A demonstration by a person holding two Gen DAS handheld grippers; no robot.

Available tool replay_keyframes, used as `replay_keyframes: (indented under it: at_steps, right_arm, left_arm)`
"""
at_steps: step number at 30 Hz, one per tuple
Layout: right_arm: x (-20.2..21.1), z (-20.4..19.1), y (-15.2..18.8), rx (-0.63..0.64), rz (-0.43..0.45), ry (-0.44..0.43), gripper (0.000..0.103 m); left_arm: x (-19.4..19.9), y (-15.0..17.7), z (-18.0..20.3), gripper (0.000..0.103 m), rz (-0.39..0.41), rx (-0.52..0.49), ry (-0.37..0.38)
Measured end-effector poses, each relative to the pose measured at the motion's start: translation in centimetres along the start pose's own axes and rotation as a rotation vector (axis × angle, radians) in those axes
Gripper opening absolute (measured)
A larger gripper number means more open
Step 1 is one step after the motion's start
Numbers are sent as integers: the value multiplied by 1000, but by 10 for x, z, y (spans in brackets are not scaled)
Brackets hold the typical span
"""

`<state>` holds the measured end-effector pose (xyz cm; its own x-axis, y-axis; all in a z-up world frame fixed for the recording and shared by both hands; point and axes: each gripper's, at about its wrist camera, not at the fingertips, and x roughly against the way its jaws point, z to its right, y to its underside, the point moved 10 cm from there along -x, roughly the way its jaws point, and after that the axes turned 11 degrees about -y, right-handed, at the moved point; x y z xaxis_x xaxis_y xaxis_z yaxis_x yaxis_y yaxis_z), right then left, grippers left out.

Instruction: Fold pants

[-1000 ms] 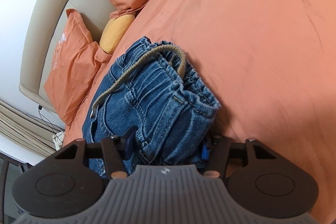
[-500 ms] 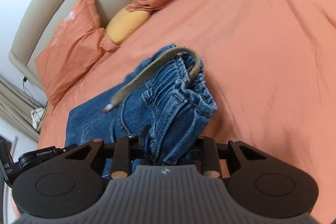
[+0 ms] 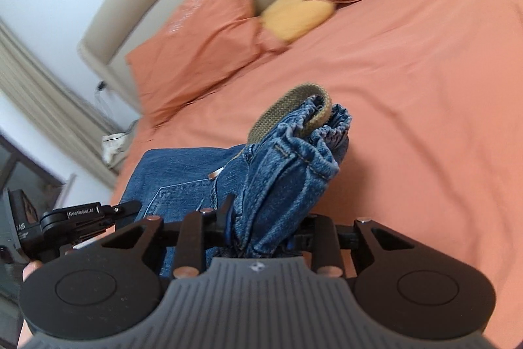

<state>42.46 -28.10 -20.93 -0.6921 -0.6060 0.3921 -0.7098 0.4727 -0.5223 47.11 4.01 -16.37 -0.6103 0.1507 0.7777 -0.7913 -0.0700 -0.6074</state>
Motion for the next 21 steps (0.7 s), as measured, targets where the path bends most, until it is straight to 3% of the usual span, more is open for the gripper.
replay_keyframes:
  at_steps: [9, 16, 21]
  right_arm:
    - [-41, -108, 74, -44, -7, -141, 24]
    - [-83, -141, 121, -73, -42, -154, 24]
    - [-108, -136, 139, -23, -69, -110, 24]
  left_arm:
    - [55, -20, -99, 6, -11, -78, -48]
    - [34, -4, -165, 6, -57, -26, -56]
    - [4, 15, -189, 6, -76, -20, -33]
